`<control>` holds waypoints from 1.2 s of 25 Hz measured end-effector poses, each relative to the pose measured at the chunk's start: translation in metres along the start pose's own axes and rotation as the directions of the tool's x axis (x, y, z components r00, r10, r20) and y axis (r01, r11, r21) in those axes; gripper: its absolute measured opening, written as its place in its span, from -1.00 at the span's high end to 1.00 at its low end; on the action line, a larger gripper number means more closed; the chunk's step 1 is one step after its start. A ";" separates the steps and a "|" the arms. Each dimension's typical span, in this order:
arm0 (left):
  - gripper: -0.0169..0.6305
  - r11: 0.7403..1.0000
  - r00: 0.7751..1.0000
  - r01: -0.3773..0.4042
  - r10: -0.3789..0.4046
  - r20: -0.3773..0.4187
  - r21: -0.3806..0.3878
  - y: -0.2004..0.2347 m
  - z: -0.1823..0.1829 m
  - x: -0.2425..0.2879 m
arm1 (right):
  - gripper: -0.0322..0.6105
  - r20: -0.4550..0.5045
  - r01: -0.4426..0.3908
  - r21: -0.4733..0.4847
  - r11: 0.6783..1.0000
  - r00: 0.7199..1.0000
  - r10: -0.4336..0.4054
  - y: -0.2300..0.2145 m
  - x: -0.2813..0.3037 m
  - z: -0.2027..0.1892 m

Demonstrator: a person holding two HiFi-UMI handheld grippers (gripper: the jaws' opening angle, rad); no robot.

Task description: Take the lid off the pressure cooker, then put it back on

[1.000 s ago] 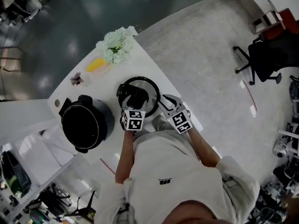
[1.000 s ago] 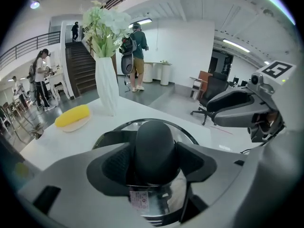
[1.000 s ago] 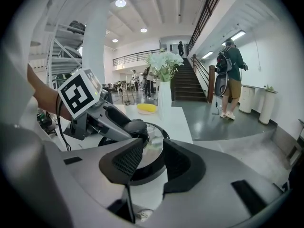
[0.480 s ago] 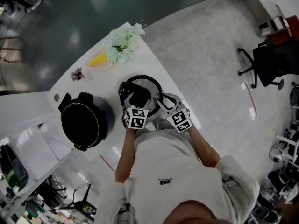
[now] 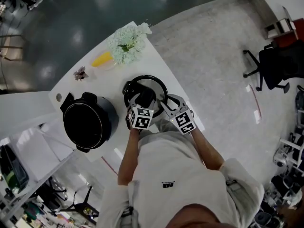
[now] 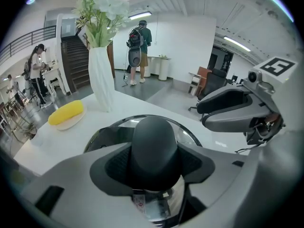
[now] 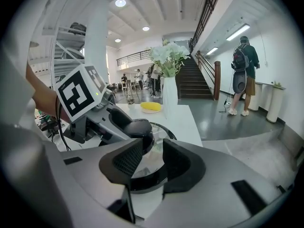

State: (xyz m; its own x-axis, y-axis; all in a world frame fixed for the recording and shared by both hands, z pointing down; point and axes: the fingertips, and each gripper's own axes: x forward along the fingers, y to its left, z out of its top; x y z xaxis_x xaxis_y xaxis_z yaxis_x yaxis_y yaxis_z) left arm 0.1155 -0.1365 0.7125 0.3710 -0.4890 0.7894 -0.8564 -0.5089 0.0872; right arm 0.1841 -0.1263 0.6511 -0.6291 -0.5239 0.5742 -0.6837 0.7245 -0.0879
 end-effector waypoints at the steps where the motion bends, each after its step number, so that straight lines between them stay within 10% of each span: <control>1: 0.07 1.000 1.000 0.002 -0.002 -0.001 0.002 0.000 0.000 0.000 | 0.47 0.001 0.002 0.001 1.000 1.000 -0.002 0.000 0.000 0.000; 30: 0.07 0.986 0.993 0.093 -0.102 0.064 0.141 -0.012 0.046 -0.089 | 0.48 0.062 0.056 -0.046 0.997 0.997 -0.053 0.023 -0.039 0.055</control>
State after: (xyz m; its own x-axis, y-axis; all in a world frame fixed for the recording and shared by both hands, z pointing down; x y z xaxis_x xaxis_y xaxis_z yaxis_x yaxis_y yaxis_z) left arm 0.1092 -0.1189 0.6132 0.4788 -0.4783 0.7362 -0.7591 -0.6468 0.0735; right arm 0.1724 -0.1142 0.5820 -0.6139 -0.5885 0.5262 -0.7001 0.7138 -0.0185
